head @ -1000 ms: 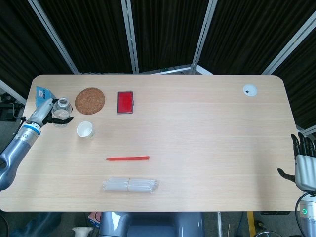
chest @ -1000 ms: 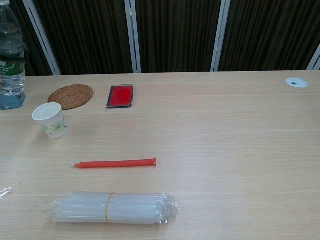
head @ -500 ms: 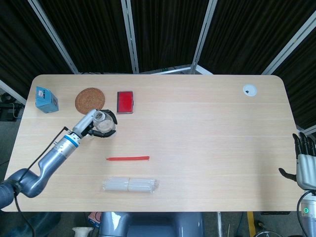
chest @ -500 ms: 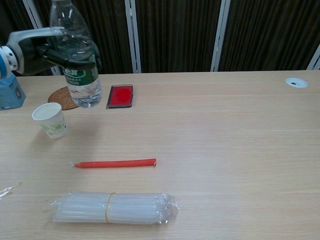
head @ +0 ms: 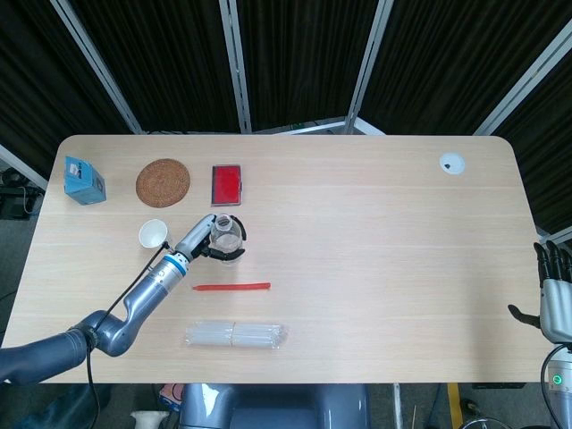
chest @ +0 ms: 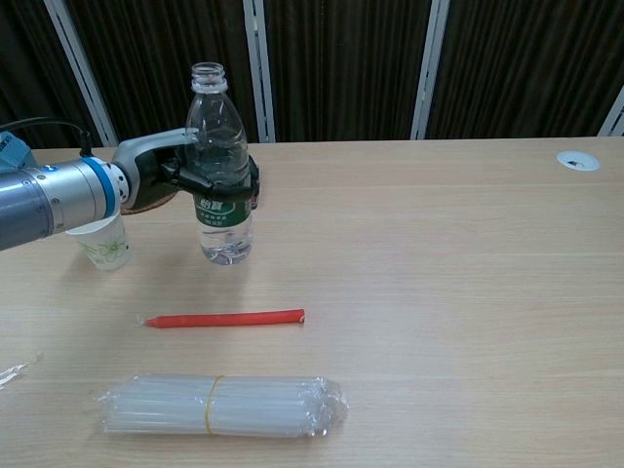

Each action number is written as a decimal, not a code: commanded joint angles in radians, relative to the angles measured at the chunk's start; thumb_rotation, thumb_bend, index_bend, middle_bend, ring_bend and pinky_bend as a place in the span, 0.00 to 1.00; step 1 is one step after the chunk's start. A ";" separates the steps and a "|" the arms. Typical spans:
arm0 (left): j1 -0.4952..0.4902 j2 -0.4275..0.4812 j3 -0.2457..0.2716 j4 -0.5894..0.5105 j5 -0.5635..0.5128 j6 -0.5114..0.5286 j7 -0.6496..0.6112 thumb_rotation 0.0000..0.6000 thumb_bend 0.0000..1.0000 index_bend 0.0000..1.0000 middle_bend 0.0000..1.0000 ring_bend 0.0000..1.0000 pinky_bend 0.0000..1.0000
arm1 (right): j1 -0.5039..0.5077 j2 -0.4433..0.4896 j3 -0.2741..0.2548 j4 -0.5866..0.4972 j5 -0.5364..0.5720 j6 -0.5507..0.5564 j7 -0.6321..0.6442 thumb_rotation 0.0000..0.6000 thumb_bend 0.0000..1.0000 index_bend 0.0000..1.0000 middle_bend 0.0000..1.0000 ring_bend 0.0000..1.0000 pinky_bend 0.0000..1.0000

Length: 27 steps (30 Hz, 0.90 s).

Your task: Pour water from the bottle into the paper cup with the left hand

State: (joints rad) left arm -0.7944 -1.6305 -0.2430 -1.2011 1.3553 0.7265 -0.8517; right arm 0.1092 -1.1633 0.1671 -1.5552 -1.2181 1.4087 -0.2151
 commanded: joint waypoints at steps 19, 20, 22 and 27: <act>-0.011 -0.197 0.076 0.269 0.058 0.044 -0.088 1.00 0.38 0.59 0.43 0.30 0.33 | 0.005 -0.003 -0.001 0.006 0.009 -0.010 -0.006 1.00 0.00 0.00 0.00 0.00 0.00; -0.011 -0.202 0.080 0.278 0.065 0.049 -0.096 1.00 0.36 0.56 0.41 0.29 0.33 | 0.005 -0.004 -0.001 0.007 0.010 -0.010 -0.007 1.00 0.00 0.00 0.00 0.00 0.00; -0.008 -0.213 0.088 0.297 0.077 0.065 -0.117 1.00 0.33 0.53 0.38 0.27 0.32 | 0.006 -0.005 -0.001 0.008 0.011 -0.011 -0.009 1.00 0.00 0.00 0.00 0.00 0.00; -0.008 -0.223 0.103 0.326 0.094 0.075 -0.150 1.00 0.21 0.39 0.22 0.15 0.26 | 0.007 -0.007 -0.001 0.010 0.012 -0.011 -0.012 1.00 0.00 0.00 0.00 0.00 0.00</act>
State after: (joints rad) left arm -0.8027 -1.8511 -0.1436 -0.8789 1.4454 0.7989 -0.9964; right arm 0.1160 -1.1699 0.1663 -1.5457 -1.2063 1.3973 -0.2271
